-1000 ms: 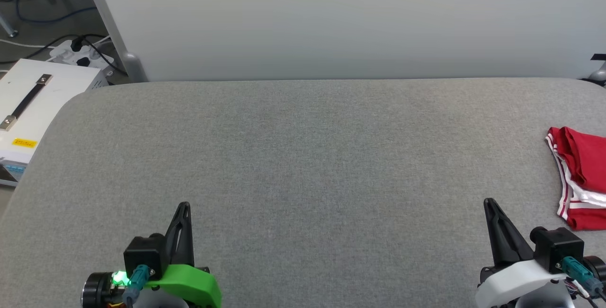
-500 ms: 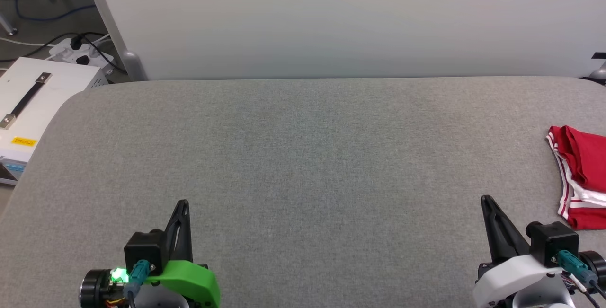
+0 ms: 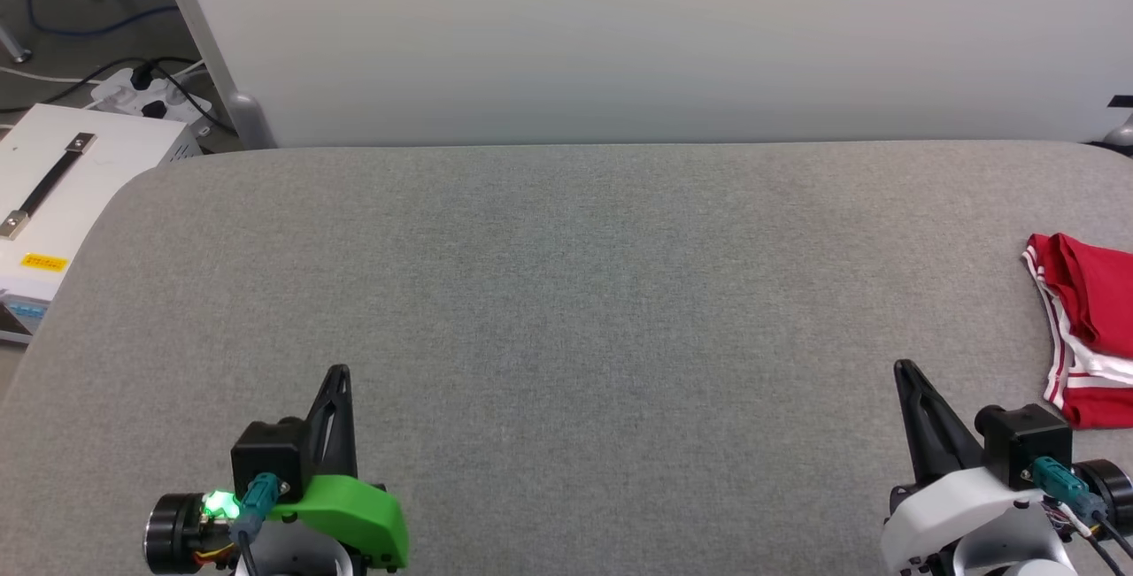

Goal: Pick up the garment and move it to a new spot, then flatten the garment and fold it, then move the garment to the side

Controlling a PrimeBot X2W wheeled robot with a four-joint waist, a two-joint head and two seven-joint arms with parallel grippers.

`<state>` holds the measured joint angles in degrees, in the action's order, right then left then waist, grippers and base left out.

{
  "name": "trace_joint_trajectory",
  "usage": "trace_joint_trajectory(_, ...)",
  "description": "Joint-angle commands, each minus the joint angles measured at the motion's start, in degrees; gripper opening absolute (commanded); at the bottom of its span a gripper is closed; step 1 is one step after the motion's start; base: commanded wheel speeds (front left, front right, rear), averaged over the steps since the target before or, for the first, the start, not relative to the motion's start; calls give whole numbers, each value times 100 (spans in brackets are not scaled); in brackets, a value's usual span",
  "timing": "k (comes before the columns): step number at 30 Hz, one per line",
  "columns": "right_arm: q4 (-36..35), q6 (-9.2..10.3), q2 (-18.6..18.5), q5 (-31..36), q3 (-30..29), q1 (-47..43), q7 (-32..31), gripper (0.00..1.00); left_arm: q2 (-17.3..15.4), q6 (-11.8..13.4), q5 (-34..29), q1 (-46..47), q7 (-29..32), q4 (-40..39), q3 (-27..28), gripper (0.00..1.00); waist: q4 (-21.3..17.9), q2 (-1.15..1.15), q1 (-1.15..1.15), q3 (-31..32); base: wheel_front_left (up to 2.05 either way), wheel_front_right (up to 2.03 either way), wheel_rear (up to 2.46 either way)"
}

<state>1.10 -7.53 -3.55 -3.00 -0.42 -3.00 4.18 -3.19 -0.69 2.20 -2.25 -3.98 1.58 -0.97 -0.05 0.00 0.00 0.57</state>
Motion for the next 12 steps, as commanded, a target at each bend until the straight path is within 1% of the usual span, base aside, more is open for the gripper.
trace_joint_trajectory(1,-45,3,20,57,10,126,-49,0,23,36,-54,109,33,-29,26,0,0,0,0,-2,0,0,0)
trace_joint_trajectory(12,-68,4,36,142,21,187,-178,0,26,47,-112,149,160,-74,51,0,2,0,0,-21,0,0,0)
